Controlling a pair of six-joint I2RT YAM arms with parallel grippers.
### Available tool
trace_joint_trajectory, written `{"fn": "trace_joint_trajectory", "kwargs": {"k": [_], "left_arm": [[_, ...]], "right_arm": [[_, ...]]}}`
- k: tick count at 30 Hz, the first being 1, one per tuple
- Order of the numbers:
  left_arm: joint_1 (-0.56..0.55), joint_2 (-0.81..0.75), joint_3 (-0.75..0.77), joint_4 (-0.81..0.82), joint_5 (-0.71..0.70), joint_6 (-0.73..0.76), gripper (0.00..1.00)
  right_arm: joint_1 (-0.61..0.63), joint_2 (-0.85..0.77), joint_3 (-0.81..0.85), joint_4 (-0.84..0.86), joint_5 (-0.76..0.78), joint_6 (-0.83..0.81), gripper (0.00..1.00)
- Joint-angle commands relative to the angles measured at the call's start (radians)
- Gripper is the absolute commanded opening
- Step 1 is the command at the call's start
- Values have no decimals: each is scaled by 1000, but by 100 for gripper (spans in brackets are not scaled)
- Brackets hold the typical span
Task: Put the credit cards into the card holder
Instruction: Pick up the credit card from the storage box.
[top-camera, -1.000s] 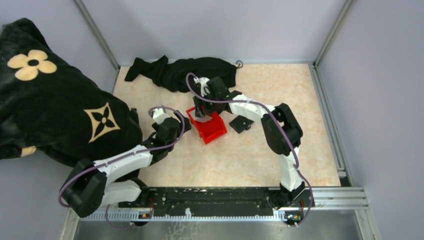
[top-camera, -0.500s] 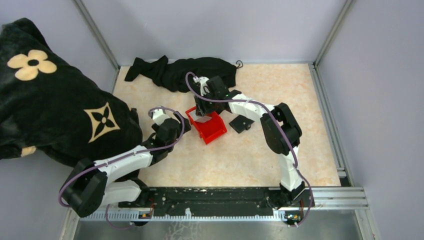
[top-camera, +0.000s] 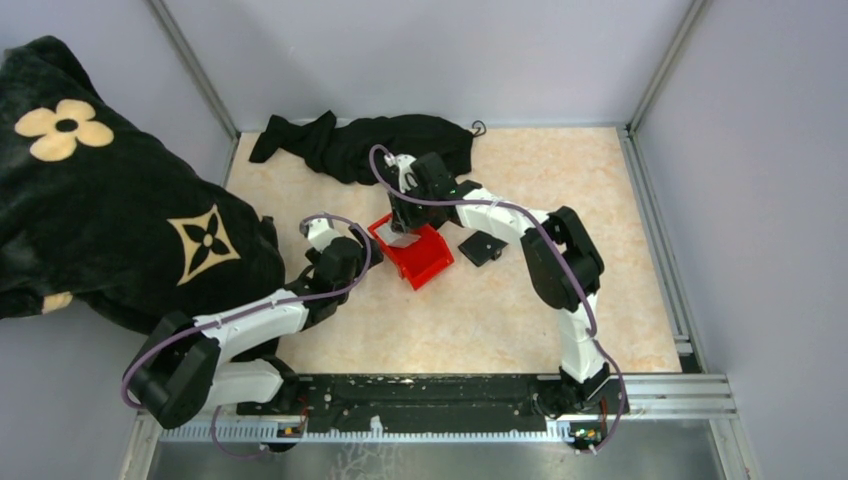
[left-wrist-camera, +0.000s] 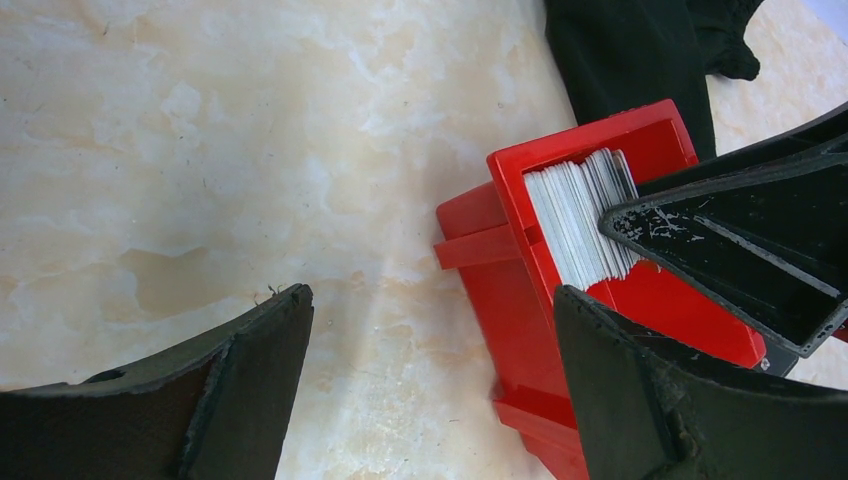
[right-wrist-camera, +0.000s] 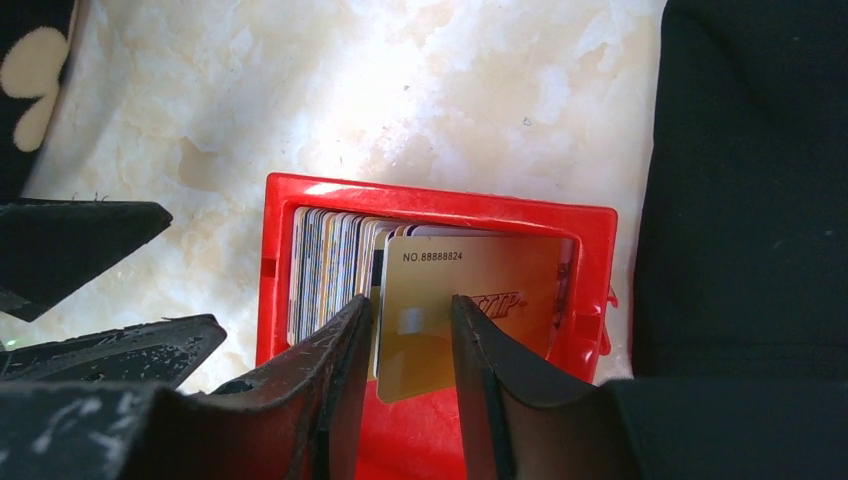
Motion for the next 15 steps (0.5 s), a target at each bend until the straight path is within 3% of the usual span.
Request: {"fn": "trace_joint_trajectory", "kwargs": {"k": [1,15], "left_arm": [[6,3,2,26,4,-11,95],[6,31,-2,25,8,-23,95]], "right_arm": [[30,-64,42,-11,-31,14,35],[48,-96,52,-24,-21,23,31]]}}
